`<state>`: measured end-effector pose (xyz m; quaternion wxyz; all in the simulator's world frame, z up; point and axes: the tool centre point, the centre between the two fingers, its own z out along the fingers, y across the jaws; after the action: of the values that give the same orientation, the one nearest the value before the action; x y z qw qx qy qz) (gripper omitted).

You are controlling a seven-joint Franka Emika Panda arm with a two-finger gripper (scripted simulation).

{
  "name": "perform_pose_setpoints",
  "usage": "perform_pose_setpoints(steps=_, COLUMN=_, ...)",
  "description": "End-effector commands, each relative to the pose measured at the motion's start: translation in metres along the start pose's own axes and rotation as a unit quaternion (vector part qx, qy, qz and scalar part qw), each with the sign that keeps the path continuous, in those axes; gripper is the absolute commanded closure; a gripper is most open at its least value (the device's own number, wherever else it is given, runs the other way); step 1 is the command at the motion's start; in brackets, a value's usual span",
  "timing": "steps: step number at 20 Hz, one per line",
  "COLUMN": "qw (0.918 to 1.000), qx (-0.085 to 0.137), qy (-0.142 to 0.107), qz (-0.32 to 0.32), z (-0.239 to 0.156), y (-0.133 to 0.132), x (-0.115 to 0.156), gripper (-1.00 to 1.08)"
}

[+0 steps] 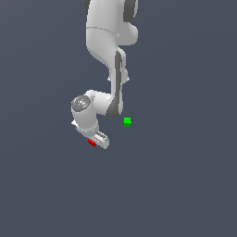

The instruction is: Stack the red cube on top of the green cube.

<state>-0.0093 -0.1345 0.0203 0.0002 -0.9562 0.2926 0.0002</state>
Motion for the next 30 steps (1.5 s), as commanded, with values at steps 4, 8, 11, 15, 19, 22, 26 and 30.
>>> perform_pose_setpoints(steps=4, qw=1.0, qx=0.0, qy=0.0, qz=0.0, z=0.0, y=0.0, x=0.0, gripper=1.08)
perform_pose_setpoints(steps=8, qw=1.0, qx=0.0, qy=0.0, qz=0.0, z=-0.005, y=0.0, x=0.0, gripper=1.08)
perform_pose_setpoints(steps=11, qw=1.0, qx=0.0, qy=0.0, qz=0.0, z=-0.014, y=0.0, x=-0.001, gripper=1.08)
perform_pose_setpoints(steps=15, qw=1.0, qx=0.0, qy=0.0, qz=0.0, z=-0.037, y=0.0, x=-0.001, gripper=1.08)
perform_pose_setpoints(steps=19, qw=1.0, qx=0.0, qy=0.0, qz=0.0, z=-0.066, y=0.001, x=-0.001, gripper=1.08)
perform_pose_setpoints(steps=22, qw=1.0, qx=0.0, qy=0.0, qz=0.0, z=-0.083, y=0.001, x=-0.001, gripper=1.08)
perform_pose_setpoints(steps=26, qw=1.0, qx=0.0, qy=0.0, qz=0.0, z=-0.097, y=0.001, x=0.0, gripper=1.08)
perform_pose_setpoints(steps=30, qw=1.0, qx=0.0, qy=0.001, qz=0.0, z=-0.098, y=0.001, x=0.0, gripper=1.08)
